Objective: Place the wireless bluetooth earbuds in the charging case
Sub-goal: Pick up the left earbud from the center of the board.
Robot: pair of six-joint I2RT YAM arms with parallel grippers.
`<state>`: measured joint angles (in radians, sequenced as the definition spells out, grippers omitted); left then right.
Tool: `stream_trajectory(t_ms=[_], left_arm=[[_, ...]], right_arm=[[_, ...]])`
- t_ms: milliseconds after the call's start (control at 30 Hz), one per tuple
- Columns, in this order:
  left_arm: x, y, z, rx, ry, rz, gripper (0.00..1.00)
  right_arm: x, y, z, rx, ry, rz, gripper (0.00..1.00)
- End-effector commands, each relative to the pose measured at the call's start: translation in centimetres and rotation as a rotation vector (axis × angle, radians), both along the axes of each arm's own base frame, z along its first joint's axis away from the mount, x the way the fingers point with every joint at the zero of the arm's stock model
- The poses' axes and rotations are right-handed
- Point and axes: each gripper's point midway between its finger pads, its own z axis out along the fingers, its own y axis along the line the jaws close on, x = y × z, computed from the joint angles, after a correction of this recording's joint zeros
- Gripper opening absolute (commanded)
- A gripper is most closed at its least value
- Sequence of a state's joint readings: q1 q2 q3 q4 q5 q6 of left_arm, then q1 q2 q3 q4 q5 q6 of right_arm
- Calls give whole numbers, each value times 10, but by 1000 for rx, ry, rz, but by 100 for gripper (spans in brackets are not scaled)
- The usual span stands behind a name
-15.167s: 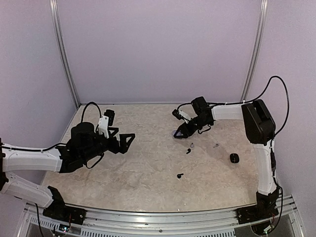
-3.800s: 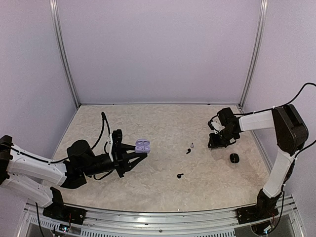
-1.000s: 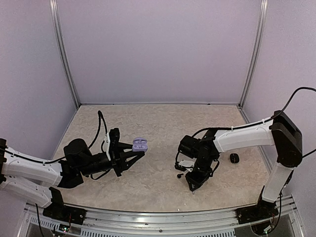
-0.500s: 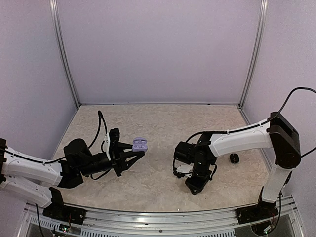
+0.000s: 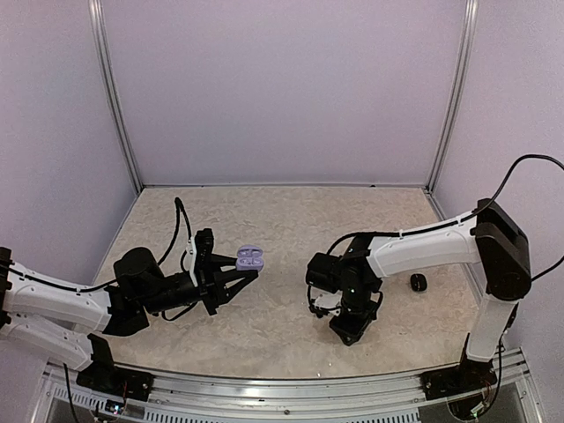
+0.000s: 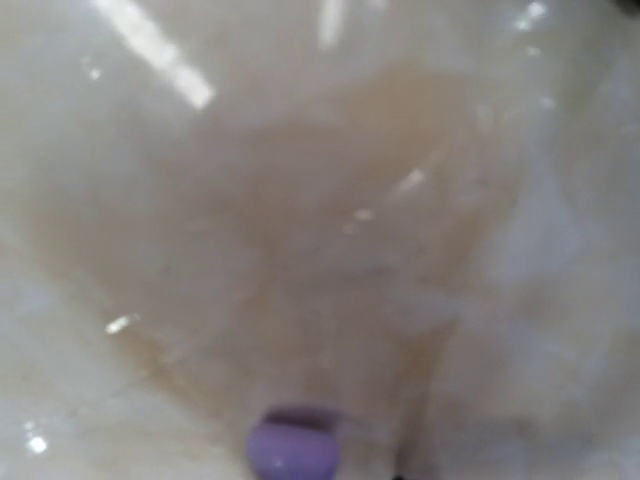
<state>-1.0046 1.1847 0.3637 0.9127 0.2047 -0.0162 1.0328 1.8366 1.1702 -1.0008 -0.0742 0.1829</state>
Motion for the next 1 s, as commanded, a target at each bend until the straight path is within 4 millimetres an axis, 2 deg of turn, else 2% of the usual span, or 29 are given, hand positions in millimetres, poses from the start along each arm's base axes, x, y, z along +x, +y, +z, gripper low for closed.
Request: stream_trajectory(t_ms=[0,200,700,867,967], left_arm=[[1,3,14,-38,-40,7,0],[0,5,15,-42,-42,10,0],[0,6,11,-29,-57,17,0],[2,8,11,-36,-53,24,0],[3,10,12,-48,-53,33,0]], right_arm=[[-7,11,2,-9,22,43,33],[-6,16,-2,-17,34,51,32],[-5,13,-5,-46,35,54,19],[1,24,4,2,6,48,15],[10,36,17,63,-44,50,14]])
